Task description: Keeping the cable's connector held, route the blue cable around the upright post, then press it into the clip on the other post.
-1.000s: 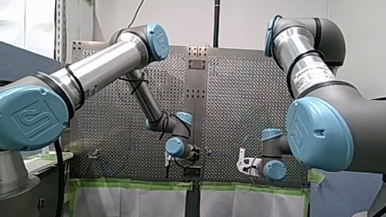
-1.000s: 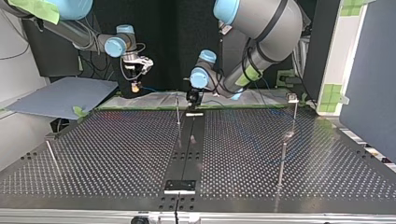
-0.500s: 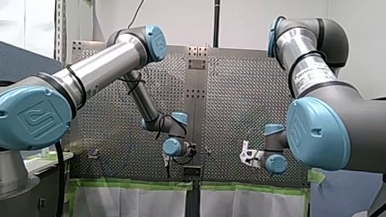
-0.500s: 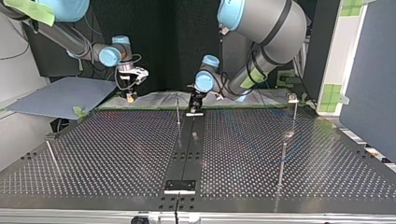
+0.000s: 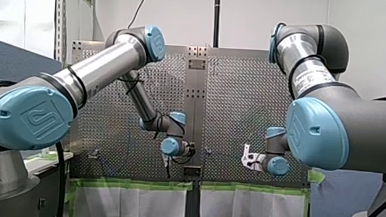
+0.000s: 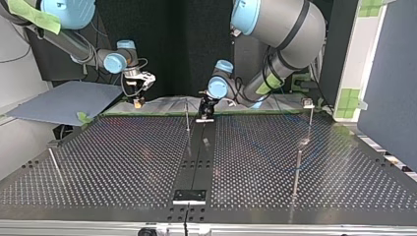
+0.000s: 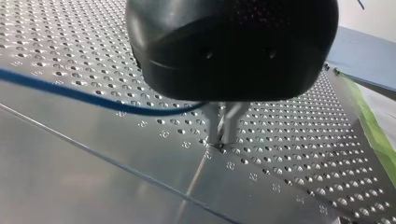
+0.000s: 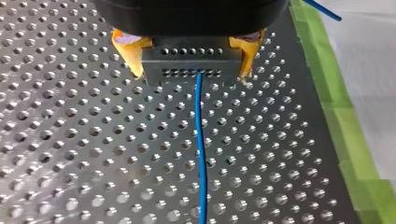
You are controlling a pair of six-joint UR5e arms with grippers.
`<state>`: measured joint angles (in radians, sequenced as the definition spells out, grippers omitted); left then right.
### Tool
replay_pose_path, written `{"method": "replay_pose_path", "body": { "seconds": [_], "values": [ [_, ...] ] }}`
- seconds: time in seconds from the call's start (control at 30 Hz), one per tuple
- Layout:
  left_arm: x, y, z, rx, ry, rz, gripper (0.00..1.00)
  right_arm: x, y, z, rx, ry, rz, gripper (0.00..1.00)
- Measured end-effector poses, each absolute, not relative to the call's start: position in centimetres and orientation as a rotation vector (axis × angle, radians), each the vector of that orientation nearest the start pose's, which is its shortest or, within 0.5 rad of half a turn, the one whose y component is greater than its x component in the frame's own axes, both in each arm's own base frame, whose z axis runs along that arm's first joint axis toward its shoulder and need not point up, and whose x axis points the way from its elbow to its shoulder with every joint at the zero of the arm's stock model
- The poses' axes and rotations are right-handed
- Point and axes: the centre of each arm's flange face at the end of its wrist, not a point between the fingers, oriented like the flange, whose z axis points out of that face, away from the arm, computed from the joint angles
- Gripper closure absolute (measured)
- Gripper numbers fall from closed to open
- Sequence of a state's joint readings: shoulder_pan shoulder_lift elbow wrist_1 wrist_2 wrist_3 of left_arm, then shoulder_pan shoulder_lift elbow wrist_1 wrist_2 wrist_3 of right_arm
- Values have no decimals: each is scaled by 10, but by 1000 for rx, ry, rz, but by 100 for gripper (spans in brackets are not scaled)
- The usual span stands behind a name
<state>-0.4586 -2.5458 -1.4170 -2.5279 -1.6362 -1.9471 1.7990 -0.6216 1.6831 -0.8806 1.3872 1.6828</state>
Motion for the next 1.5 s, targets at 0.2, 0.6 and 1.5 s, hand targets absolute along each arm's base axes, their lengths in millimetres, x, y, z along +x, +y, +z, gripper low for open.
{"method": "replay_pose_path", "body": {
  "seconds": [0.2, 0.6, 1.5],
  "values": [
    [568, -416, -5, 60, 1826, -486, 0, 287, -564, -50, 1622, -1226, 1473, 100],
    [551, -416, 2, 148, 1901, -302, 0, 290, -562, -50, 1629, -1223, 1474, 100],
    [446, -450, 27, 439, 1972, -230, 0, 291, -560, -51, 1646, -1226, 1463, 100]
  ]
}}
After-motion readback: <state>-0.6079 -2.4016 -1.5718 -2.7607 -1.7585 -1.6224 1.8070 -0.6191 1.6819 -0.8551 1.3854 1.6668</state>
